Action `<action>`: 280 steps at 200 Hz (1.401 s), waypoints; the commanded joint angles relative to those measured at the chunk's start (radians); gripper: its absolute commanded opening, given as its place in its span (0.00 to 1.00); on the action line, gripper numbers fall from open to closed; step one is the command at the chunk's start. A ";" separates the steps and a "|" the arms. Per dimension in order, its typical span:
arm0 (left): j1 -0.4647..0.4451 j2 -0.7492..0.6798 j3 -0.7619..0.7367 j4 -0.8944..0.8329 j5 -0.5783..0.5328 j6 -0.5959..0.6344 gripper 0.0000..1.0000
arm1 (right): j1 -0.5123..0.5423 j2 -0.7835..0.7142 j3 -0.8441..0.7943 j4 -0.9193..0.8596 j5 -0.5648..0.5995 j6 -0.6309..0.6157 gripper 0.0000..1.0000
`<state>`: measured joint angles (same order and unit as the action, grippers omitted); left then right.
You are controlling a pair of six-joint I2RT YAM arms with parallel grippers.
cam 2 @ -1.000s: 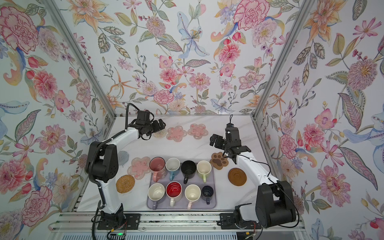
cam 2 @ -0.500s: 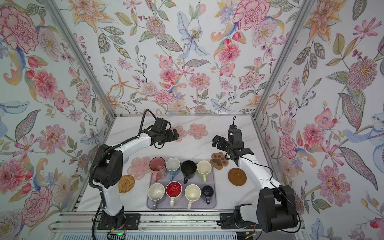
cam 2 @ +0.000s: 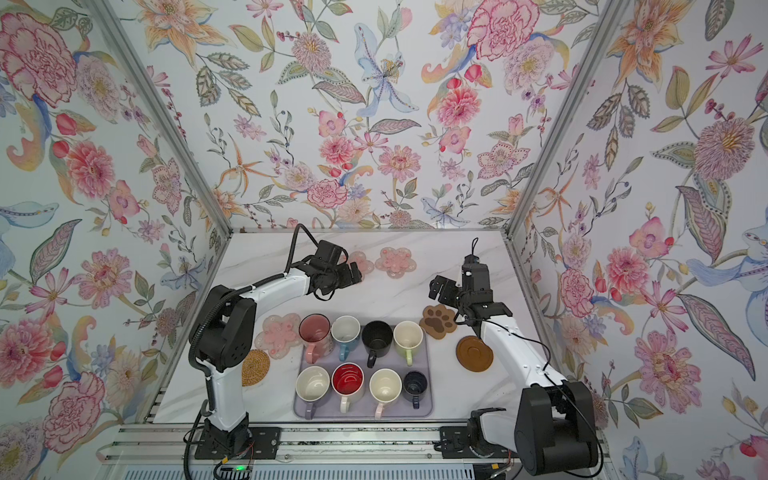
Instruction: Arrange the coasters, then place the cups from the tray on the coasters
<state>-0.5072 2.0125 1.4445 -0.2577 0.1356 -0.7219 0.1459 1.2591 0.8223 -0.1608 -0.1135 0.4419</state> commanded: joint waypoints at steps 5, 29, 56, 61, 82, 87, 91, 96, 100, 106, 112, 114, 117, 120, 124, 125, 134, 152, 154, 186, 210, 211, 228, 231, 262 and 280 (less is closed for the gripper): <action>-0.012 0.047 0.046 -0.001 0.011 -0.019 0.99 | -0.008 -0.018 -0.017 0.000 -0.017 -0.012 0.99; -0.014 0.080 0.068 0.000 0.026 -0.025 0.99 | -0.014 -0.029 -0.029 0.001 -0.012 -0.013 0.99; -0.021 0.097 0.080 0.000 0.031 -0.028 0.99 | -0.019 -0.036 -0.028 0.001 -0.021 -0.013 0.99; -0.022 0.100 0.080 0.000 0.032 -0.030 0.99 | -0.020 -0.039 -0.028 0.001 -0.020 -0.012 0.99; -0.021 0.118 0.097 -0.004 0.038 -0.030 0.99 | -0.025 -0.050 -0.037 0.003 -0.021 -0.010 0.99; -0.024 0.122 0.098 -0.005 0.038 -0.030 0.99 | -0.025 -0.051 -0.036 0.004 -0.022 -0.009 0.99; -0.023 0.123 0.099 -0.003 0.037 -0.031 0.99 | -0.026 -0.051 -0.035 0.004 -0.024 -0.010 0.99; -0.023 0.124 0.099 -0.002 0.036 -0.035 0.99 | -0.027 -0.052 -0.036 0.003 -0.028 -0.009 0.99; -0.024 0.127 0.099 0.001 0.036 -0.036 0.99 | -0.027 -0.053 -0.036 0.003 -0.029 -0.009 0.99; -0.022 0.130 0.100 0.002 0.037 -0.037 0.99 | -0.027 -0.056 -0.036 0.002 -0.028 -0.009 0.99; -0.022 0.136 0.104 0.003 0.038 -0.037 0.99 | -0.029 -0.057 -0.038 0.002 -0.027 -0.011 0.99; -0.022 0.138 0.105 0.003 0.039 -0.038 0.99 | -0.029 -0.058 -0.038 0.003 -0.026 -0.012 0.99; -0.022 0.141 0.108 0.002 0.040 -0.037 0.99 | -0.029 -0.060 -0.040 0.003 -0.025 -0.012 0.99; -0.024 0.144 0.111 0.002 0.041 -0.036 0.99 | -0.030 -0.062 -0.041 0.003 -0.025 -0.011 0.99; -0.022 0.147 0.115 -0.001 0.041 -0.037 0.99 | -0.029 -0.063 -0.042 0.003 -0.025 -0.010 0.99; -0.023 0.147 0.116 0.000 0.041 -0.036 0.99 | -0.030 -0.064 -0.043 0.003 -0.025 -0.010 0.99; -0.022 0.154 0.123 -0.003 0.042 -0.034 0.99 | -0.031 -0.063 -0.043 0.003 -0.029 -0.007 0.99; -0.023 0.165 0.133 -0.001 0.039 -0.034 0.99 | -0.032 -0.067 -0.041 0.003 -0.033 -0.008 0.99; -0.022 0.167 0.135 -0.001 0.040 -0.034 0.99 | -0.032 -0.067 -0.041 0.001 -0.032 -0.008 0.99; -0.022 0.207 0.188 -0.025 0.052 -0.028 0.99 | -0.037 -0.069 -0.043 0.003 -0.031 -0.006 0.99; -0.021 0.226 0.217 -0.032 0.050 -0.025 0.99 | -0.040 -0.059 -0.037 0.004 -0.035 -0.007 0.99; -0.021 0.227 0.218 -0.033 0.050 -0.025 0.99 | -0.040 -0.058 -0.037 0.004 -0.034 -0.006 0.99; -0.020 0.246 0.245 -0.049 0.049 -0.016 0.99 | -0.043 -0.052 -0.036 0.006 -0.038 -0.006 0.99; -0.019 0.250 0.250 -0.051 0.049 -0.016 0.99 | -0.042 -0.051 -0.036 0.006 -0.040 -0.007 0.99; -0.015 0.270 0.276 -0.057 0.053 -0.004 0.99 | -0.045 -0.047 -0.038 0.007 -0.041 -0.005 0.99; -0.009 0.282 0.289 -0.058 0.052 0.001 0.99 | -0.047 -0.050 -0.042 0.007 -0.040 -0.005 0.99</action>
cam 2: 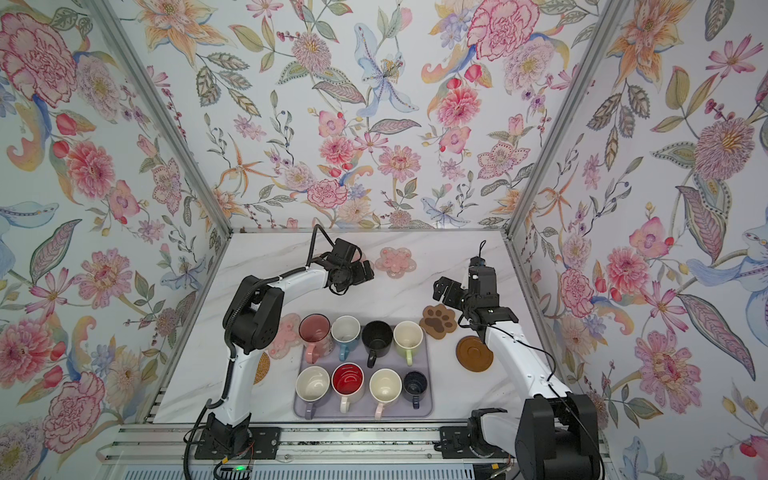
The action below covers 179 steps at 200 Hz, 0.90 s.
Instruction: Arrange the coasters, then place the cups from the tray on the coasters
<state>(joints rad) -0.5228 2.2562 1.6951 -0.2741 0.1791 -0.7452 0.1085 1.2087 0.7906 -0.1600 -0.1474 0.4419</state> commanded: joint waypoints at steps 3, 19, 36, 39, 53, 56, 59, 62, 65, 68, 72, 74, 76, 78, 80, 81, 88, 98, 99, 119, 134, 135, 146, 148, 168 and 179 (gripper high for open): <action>0.007 0.040 0.041 -0.042 0.009 0.025 0.99 | -0.009 0.000 -0.010 0.005 -0.007 -0.005 0.99; 0.012 0.051 0.056 -0.043 0.012 0.031 0.99 | -0.009 0.001 -0.011 0.006 -0.006 -0.006 0.99; 0.015 0.057 0.069 -0.045 0.011 0.041 0.99 | -0.010 0.004 -0.010 0.004 -0.007 -0.006 0.99; 0.015 0.057 0.072 -0.046 0.010 0.044 0.99 | -0.012 0.004 -0.010 0.002 -0.007 -0.005 0.99; 0.014 0.061 0.085 -0.048 0.004 0.054 0.99 | -0.010 0.004 -0.007 0.001 -0.007 -0.003 0.99; 0.016 0.060 0.087 -0.049 0.002 0.057 0.99 | -0.010 0.005 -0.007 0.001 -0.007 -0.003 0.99; 0.016 0.062 0.090 -0.051 0.001 0.060 0.99 | -0.011 0.005 -0.008 0.000 -0.006 -0.004 0.99; 0.018 0.063 0.093 -0.052 0.000 0.062 0.99 | -0.011 0.005 -0.007 -0.001 -0.007 -0.004 0.99; 0.018 0.063 0.096 -0.053 -0.001 0.064 0.99 | -0.011 0.007 -0.007 -0.001 -0.007 -0.003 0.99; 0.019 0.064 0.099 -0.055 -0.002 0.066 0.99 | -0.012 0.006 -0.006 -0.001 -0.006 -0.004 0.99; 0.020 0.065 0.101 -0.055 -0.001 0.069 0.99 | -0.010 0.006 -0.005 0.000 -0.005 -0.003 0.99; 0.022 0.064 0.102 -0.054 -0.001 0.071 0.99 | -0.010 0.006 -0.005 -0.001 -0.006 -0.004 0.99; 0.021 0.064 0.103 -0.053 -0.001 0.073 0.99 | -0.010 0.007 -0.004 -0.001 -0.005 -0.003 0.99; 0.021 0.063 0.105 -0.052 0.000 0.075 0.99 | -0.010 0.006 -0.004 -0.001 -0.005 -0.003 0.99; 0.021 0.062 0.105 -0.050 0.000 0.078 0.99 | -0.010 0.006 -0.004 -0.002 -0.006 -0.003 0.99; 0.021 0.061 0.105 -0.050 0.000 0.079 0.99 | -0.010 0.006 -0.004 -0.002 -0.004 -0.003 0.99; 0.021 0.057 0.108 -0.044 0.000 0.092 0.99 | -0.011 0.008 -0.004 -0.003 -0.002 -0.003 0.99; 0.020 0.045 0.120 -0.042 0.001 0.114 0.99 | -0.011 0.008 -0.004 -0.004 -0.001 -0.004 0.99; 0.020 0.044 0.121 -0.042 0.001 0.117 0.99 | -0.011 0.009 -0.004 -0.004 -0.001 -0.005 0.99; 0.020 -0.013 0.136 -0.046 -0.020 0.172 0.99 | -0.011 0.006 0.002 -0.016 -0.005 -0.003 0.99; 0.019 -0.082 0.126 -0.042 -0.048 0.209 0.99 | -0.011 -0.002 0.002 -0.021 0.004 -0.005 0.99; 0.019 -0.088 0.125 -0.042 -0.049 0.212 0.99 | -0.012 -0.005 0.001 -0.022 0.006 -0.006 0.99; 0.019 -0.153 0.107 -0.041 -0.071 0.242 0.99 | -0.011 -0.013 -0.004 -0.023 0.010 -0.004 0.99; 0.019 -0.165 0.102 -0.041 -0.076 0.247 0.99 | -0.011 -0.013 -0.005 -0.023 0.010 -0.003 0.99; 0.019 -0.333 -0.019 0.004 -0.125 0.289 0.99 | -0.011 -0.019 -0.004 -0.040 0.010 -0.004 0.99; 0.020 -0.437 -0.119 0.042 -0.163 0.309 0.99 | -0.011 -0.024 -0.006 -0.047 0.015 -0.003 0.99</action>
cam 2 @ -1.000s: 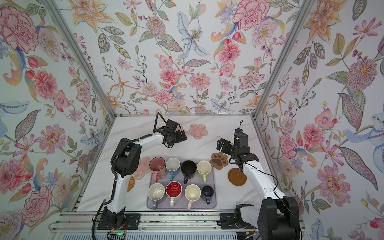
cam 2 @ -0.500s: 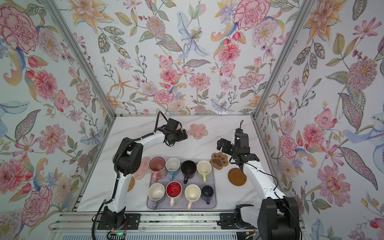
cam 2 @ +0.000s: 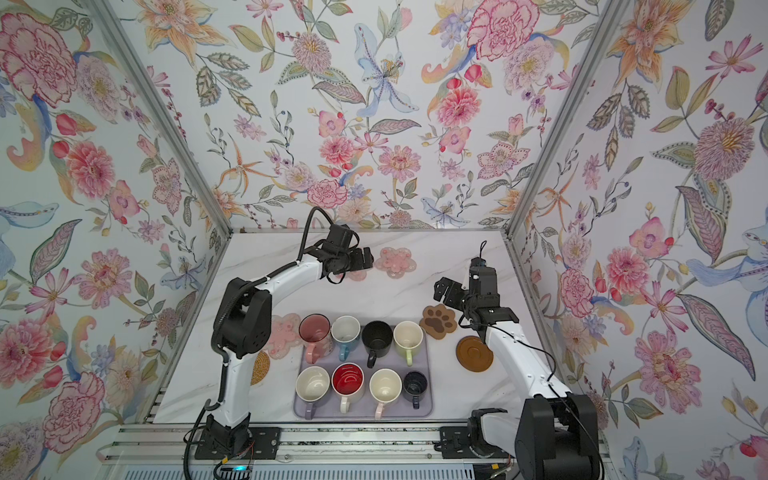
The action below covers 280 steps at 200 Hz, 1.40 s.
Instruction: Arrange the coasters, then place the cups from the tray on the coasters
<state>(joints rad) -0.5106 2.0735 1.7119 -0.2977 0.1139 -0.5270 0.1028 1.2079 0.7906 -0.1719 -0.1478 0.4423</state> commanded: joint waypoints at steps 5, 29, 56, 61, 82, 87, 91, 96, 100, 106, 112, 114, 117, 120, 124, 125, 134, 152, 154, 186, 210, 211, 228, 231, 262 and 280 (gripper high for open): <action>0.007 -0.302 -0.179 0.083 -0.110 0.098 0.99 | -0.006 -0.026 -0.010 -0.037 0.020 -0.004 0.99; 0.007 -0.534 -0.442 0.141 -0.208 0.116 0.99 | -0.006 -0.036 -0.015 -0.060 0.029 0.002 0.99; 0.008 -0.753 -0.712 0.183 -0.307 0.112 0.99 | -0.006 -0.048 -0.032 -0.086 0.043 0.007 0.99; 0.009 -0.788 -0.749 0.189 -0.331 0.110 0.99 | -0.006 -0.052 -0.041 -0.084 0.048 0.013 0.99; 0.012 -0.908 -0.890 0.211 -0.399 0.112 0.99 | -0.006 -0.049 -0.060 -0.076 0.029 0.045 0.99; 0.014 -0.935 -0.913 0.213 -0.414 0.110 0.99 | -0.007 -0.048 -0.060 -0.078 0.024 0.047 0.99; 0.016 -0.953 -0.930 0.216 -0.426 0.108 0.99 | -0.007 -0.044 -0.060 -0.078 0.022 0.048 0.99; 0.019 -0.973 -0.949 0.223 -0.438 0.107 0.99 | -0.006 -0.042 -0.061 -0.077 0.021 0.050 0.99; 0.021 -0.986 -0.964 0.231 -0.444 0.106 0.99 | -0.007 -0.039 -0.062 -0.078 0.024 0.051 0.99; 0.024 -1.008 -0.984 0.246 -0.449 0.109 0.99 | -0.006 -0.037 -0.067 -0.074 0.030 0.054 0.99; 0.028 -1.022 -0.999 0.256 -0.453 0.112 0.99 | -0.007 -0.034 -0.071 -0.072 0.033 0.058 0.99; 0.029 -1.028 -1.002 0.258 -0.455 0.113 0.99 | -0.006 -0.032 -0.071 -0.072 0.034 0.059 0.99; 0.031 -1.036 -1.009 0.262 -0.459 0.113 0.99 | -0.006 -0.031 -0.071 -0.071 0.034 0.062 0.99; 0.032 -1.041 -1.012 0.262 -0.461 0.112 0.99 | -0.007 -0.028 -0.071 -0.073 0.033 0.064 0.99; 0.033 -1.049 -1.018 0.264 -0.466 0.112 0.99 | -0.007 -0.025 -0.069 -0.075 0.032 0.064 0.99; 0.032 -1.050 -1.019 0.264 -0.466 0.112 0.99 | -0.007 -0.024 -0.069 -0.077 0.031 0.064 0.99; 0.036 -1.062 -1.029 0.264 -0.483 0.105 0.99 | -0.005 -0.017 -0.060 -0.099 0.032 0.059 0.99; 0.048 -1.075 -1.044 0.265 -0.502 0.097 0.99 | -0.005 -0.010 -0.058 -0.155 0.062 0.036 0.99; 0.051 -1.075 -1.046 0.265 -0.502 0.099 0.99 | -0.006 -0.010 -0.061 -0.160 0.066 0.036 0.99; 0.098 -1.092 -1.053 0.230 -0.505 0.100 0.99 | 0.024 -0.044 -0.092 -0.225 0.117 0.037 0.99; 0.136 -1.106 -1.080 0.259 -0.464 0.078 0.99 | 0.075 -0.065 -0.114 -0.262 0.211 0.035 0.99; 0.138 -1.107 -1.080 0.260 -0.461 0.077 0.99 | 0.077 -0.066 -0.115 -0.262 0.215 0.036 0.99; 0.149 -1.114 -1.087 0.257 -0.450 0.065 0.99 | 0.102 -0.059 -0.122 -0.277 0.232 0.042 0.99; 0.150 -1.115 -1.088 0.256 -0.451 0.062 0.99 | 0.108 -0.056 -0.121 -0.281 0.233 0.045 0.99; 0.159 -1.127 -1.104 0.270 -0.442 0.059 0.99 | 0.166 -0.037 -0.131 -0.299 0.287 0.049 0.97; 0.165 -1.134 -1.100 0.250 -0.447 0.052 0.99 | 0.182 -0.017 -0.133 -0.304 0.286 0.057 0.95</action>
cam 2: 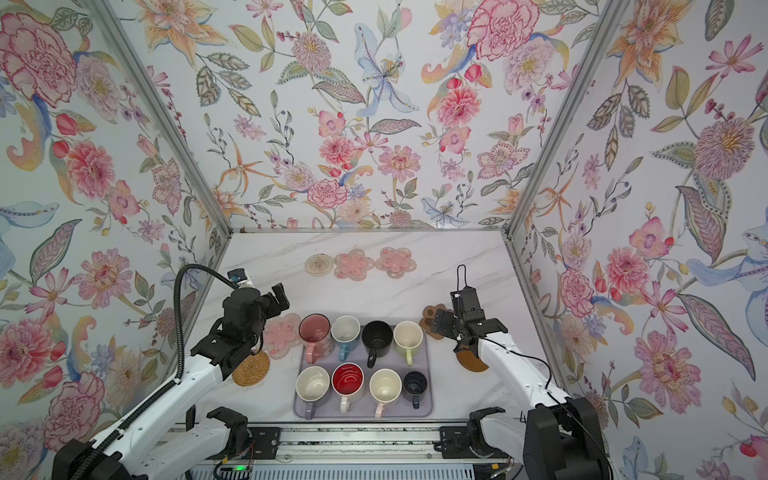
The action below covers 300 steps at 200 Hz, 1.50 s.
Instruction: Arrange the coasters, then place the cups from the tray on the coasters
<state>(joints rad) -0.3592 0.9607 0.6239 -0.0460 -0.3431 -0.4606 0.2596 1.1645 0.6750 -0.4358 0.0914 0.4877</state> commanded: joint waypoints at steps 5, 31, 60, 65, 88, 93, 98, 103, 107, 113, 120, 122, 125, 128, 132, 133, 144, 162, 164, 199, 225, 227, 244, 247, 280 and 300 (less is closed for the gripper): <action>0.015 -0.023 -0.013 -0.007 0.009 -0.017 0.99 | 0.028 0.031 -0.016 -0.044 0.046 0.012 0.94; 0.021 -0.042 -0.024 0.000 0.015 -0.016 0.99 | 0.041 0.044 -0.033 -0.039 0.048 0.026 0.87; 0.027 -0.061 -0.031 -0.018 0.009 -0.019 0.99 | 0.043 0.050 -0.041 -0.001 -0.007 0.056 0.79; 0.028 -0.066 -0.034 -0.017 0.010 -0.022 0.99 | 0.043 0.050 -0.043 0.002 -0.005 0.063 0.78; 0.029 -0.087 -0.048 -0.013 0.014 -0.020 0.99 | 0.035 0.037 -0.070 0.042 -0.015 0.100 0.75; 0.030 -0.090 -0.048 -0.015 0.013 -0.020 0.99 | 0.030 0.034 -0.077 0.053 -0.029 0.111 0.74; 0.031 -0.094 -0.050 -0.019 0.013 -0.022 0.99 | 0.027 0.031 -0.084 0.067 -0.048 0.129 0.73; 0.032 -0.099 -0.049 -0.022 0.013 -0.024 0.99 | 0.026 0.030 -0.088 0.076 -0.060 0.141 0.73; 0.032 -0.103 -0.050 -0.024 0.013 -0.025 0.99 | 0.025 0.026 -0.094 0.088 -0.071 0.155 0.73; 0.032 -0.107 -0.052 -0.024 0.015 -0.027 0.99 | 0.026 0.021 -0.108 0.114 -0.089 0.183 0.72; 0.032 -0.112 -0.057 -0.021 0.018 -0.027 0.99 | 0.026 0.015 -0.127 0.142 -0.103 0.216 0.72; 0.032 -0.113 -0.058 -0.020 0.019 -0.027 0.99 | 0.026 0.015 -0.129 0.148 -0.106 0.222 0.72; 0.034 -0.115 -0.058 -0.019 0.019 -0.027 0.99 | 0.027 0.013 -0.140 0.161 -0.111 0.236 0.72; 0.034 -0.117 -0.061 -0.019 0.019 -0.027 0.99 | 0.026 0.009 -0.155 0.180 -0.116 0.257 0.72; 0.033 -0.120 -0.061 -0.017 0.021 -0.027 0.99 | 0.026 0.006 -0.165 0.194 -0.120 0.271 0.72; 0.033 -0.119 -0.062 -0.018 0.021 -0.027 0.99 | 0.027 0.005 -0.169 0.198 -0.120 0.276 0.72; 0.033 -0.125 -0.062 -0.022 0.022 -0.027 0.99 | 0.027 -0.007 -0.198 0.233 -0.124 0.324 0.72; 0.036 -0.132 -0.062 -0.030 0.029 -0.032 0.99 | 0.023 -0.028 -0.225 0.257 -0.117 0.371 0.72; 0.036 -0.134 -0.062 -0.031 0.030 -0.032 0.99 | 0.023 -0.030 -0.227 0.259 -0.114 0.373 0.72; 0.037 -0.142 -0.057 -0.034 0.023 -0.020 0.99 | 0.017 -0.062 -0.267 0.306 -0.099 0.441 0.72; 0.038 -0.145 -0.060 -0.031 0.034 -0.033 0.99 | 0.012 -0.067 -0.280 0.333 -0.100 0.486 0.72; 0.037 -0.145 -0.061 -0.031 0.036 -0.033 0.99 | 0.011 -0.066 -0.282 0.339 -0.101 0.491 0.73; 0.039 -0.146 -0.062 -0.031 0.034 -0.030 0.99 | 0.010 -0.063 -0.297 0.374 -0.111 0.518 0.72; 0.039 -0.146 -0.062 -0.032 0.035 -0.030 0.99 | 0.009 -0.062 -0.299 0.381 -0.114 0.524 0.71; 0.042 -0.146 -0.061 -0.030 0.040 -0.032 0.99 | 0.010 -0.032 -0.315 0.446 -0.142 0.571 0.71; 0.041 -0.141 -0.060 -0.027 0.041 -0.030 0.99 | 0.013 -0.019 -0.323 0.486 -0.146 0.598 0.71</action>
<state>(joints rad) -0.3290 0.8299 0.5735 -0.0593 -0.3157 -0.4797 0.2733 1.1271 0.3756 -0.0277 -0.0387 1.0279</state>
